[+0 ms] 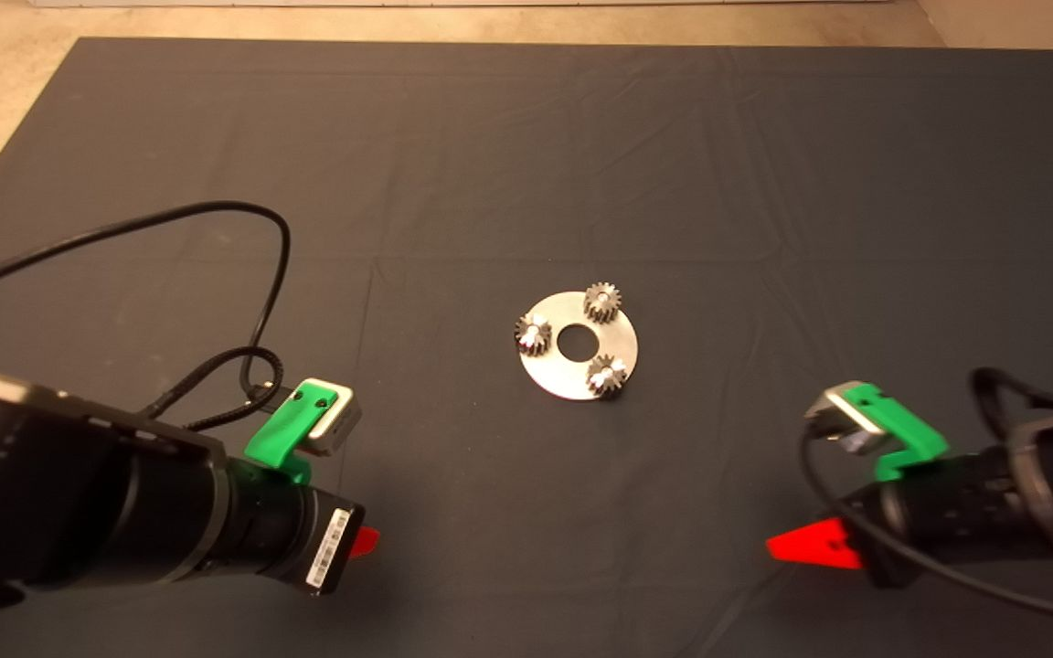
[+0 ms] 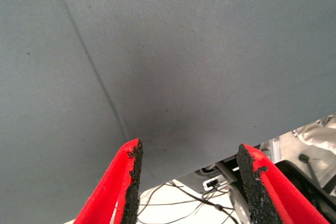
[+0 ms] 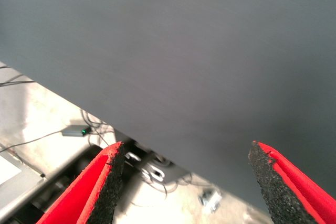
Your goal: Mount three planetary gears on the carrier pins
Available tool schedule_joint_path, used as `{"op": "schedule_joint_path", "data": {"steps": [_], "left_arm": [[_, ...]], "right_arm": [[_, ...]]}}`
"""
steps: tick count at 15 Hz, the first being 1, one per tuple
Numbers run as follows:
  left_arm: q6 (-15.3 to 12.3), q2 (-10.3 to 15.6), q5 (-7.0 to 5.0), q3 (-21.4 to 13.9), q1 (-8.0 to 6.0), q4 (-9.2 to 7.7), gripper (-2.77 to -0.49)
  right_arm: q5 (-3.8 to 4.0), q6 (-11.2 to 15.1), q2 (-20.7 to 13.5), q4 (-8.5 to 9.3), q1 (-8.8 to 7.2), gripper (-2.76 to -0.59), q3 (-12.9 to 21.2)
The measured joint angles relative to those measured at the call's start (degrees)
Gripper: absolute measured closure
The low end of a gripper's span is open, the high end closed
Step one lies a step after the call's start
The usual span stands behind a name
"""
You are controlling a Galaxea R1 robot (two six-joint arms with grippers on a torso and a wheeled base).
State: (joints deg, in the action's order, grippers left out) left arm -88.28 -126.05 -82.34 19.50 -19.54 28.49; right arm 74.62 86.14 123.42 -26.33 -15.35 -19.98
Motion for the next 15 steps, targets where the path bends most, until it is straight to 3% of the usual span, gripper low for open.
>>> {"op": "schedule_joint_path", "data": {"steps": [1, 2, 3, 4, 6, 8, 9, 11, 13, 15], "left_arm": [[-0.70, -0.72, -0.13, 0.00, 0.00, 0.00, -1.19], [-1.60, -2.02, -0.16, 0.00, 0.00, 0.11, -1.19], [-2.99, -3.71, -0.10, 0.00, 0.02, 0.51, -1.19], [-4.42, -4.91, 0.42, 0.00, 0.06, 1.70, -1.19], [-5.38, -5.21, 0.23, 0.00, 0.36, 3.09, -1.19], [-5.55, -5.62, -0.09, 0.00, 3.42, 3.59, -1.19], [-5.74, -6.27, -0.24, 0.00, 4.86, 4.00, -1.19], [-6.92, -7.83, -0.10, 0.00, 7.01, 6.70, -1.19], [-7.33, -8.10, -0.18, 0.00, 8.78, 7.61, -1.19], [-7.50, -7.90, -0.30, 0.00, 8.77, 7.89, -1.19]], "right_arm": [[2.87, 2.87, 2.66, -1.14, 0.28, -1.76, 0.00], [5.10, 4.68, 3.79, -2.31, 0.30, -1.76, 0.00], [6.55, 5.26, 3.84, -3.14, 0.63, -1.76, 0.00], [6.64, 5.26, 3.32, -4.04, 1.46, -1.76, 0.00], [5.99, 5.29, 2.44, -6.40, 3.79, -1.76, -0.02], [4.75, 5.32, 2.63, -8.41, 7.60, -1.76, -0.02], [4.62, 5.40, 2.59, -8.84, 8.90, -1.76, -0.02], [4.66, 5.40, 2.41, -10.39, 10.73, -1.76, -0.02], [4.65, 5.40, 2.30, -11.21, 11.56, -1.76, -0.02], [4.37, 5.40, 2.33, -11.68, 11.52, -1.76, -0.02]]}}
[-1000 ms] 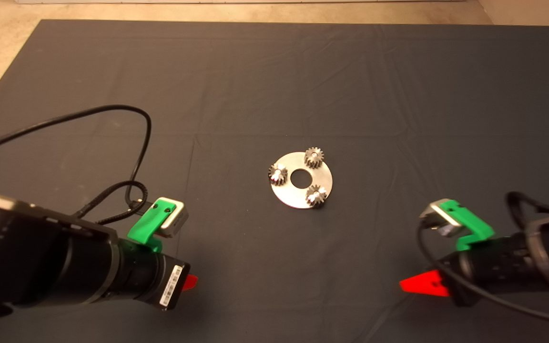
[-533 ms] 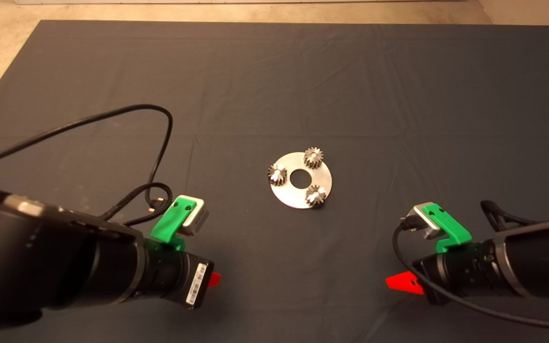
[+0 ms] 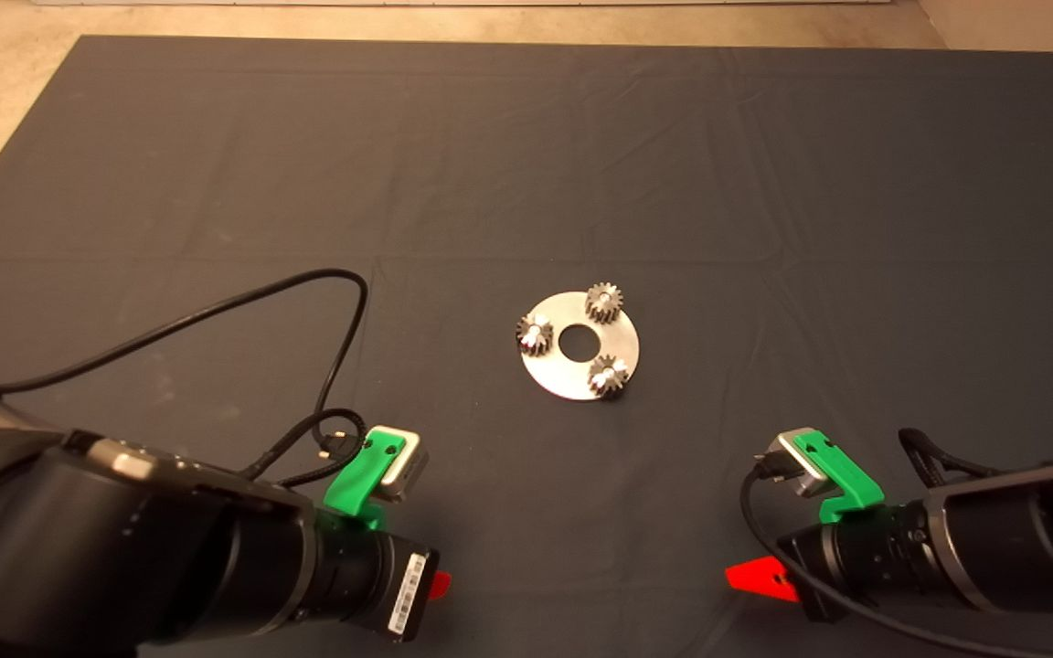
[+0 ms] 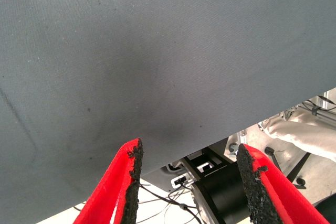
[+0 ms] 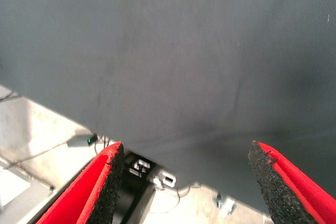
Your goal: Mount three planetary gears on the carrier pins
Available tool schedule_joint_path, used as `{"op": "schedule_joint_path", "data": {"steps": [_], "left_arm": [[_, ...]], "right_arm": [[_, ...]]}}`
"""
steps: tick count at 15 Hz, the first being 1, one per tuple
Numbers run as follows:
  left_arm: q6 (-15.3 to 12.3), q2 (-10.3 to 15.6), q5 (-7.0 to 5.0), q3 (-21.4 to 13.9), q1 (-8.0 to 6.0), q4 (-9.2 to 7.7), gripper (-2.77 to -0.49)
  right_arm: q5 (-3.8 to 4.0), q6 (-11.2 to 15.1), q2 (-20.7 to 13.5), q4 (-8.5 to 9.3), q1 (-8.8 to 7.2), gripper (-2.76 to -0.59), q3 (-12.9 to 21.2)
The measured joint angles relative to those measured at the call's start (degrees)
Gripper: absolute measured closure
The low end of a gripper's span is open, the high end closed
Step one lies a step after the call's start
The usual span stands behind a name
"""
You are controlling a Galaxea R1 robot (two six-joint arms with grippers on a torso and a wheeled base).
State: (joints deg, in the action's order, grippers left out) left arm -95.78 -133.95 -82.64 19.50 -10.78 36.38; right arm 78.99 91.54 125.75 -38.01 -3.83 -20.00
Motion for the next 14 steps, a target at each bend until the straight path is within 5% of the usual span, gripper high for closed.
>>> {"op": "schedule_joint_path", "data": {"steps": [9, 14], "left_arm": [[0.00, -0.15, 0.01, 0.00, 0.04, 0.52, -1.19], [0.00, -0.17, 0.00, 0.00, 1.57, 1.41, -1.19]], "right_arm": [[0.27, 0.00, -0.22, -0.99, 0.02, -1.76, 0.00], [0.27, 0.00, -0.13, -2.12, 0.20, -1.76, 0.00]]}}
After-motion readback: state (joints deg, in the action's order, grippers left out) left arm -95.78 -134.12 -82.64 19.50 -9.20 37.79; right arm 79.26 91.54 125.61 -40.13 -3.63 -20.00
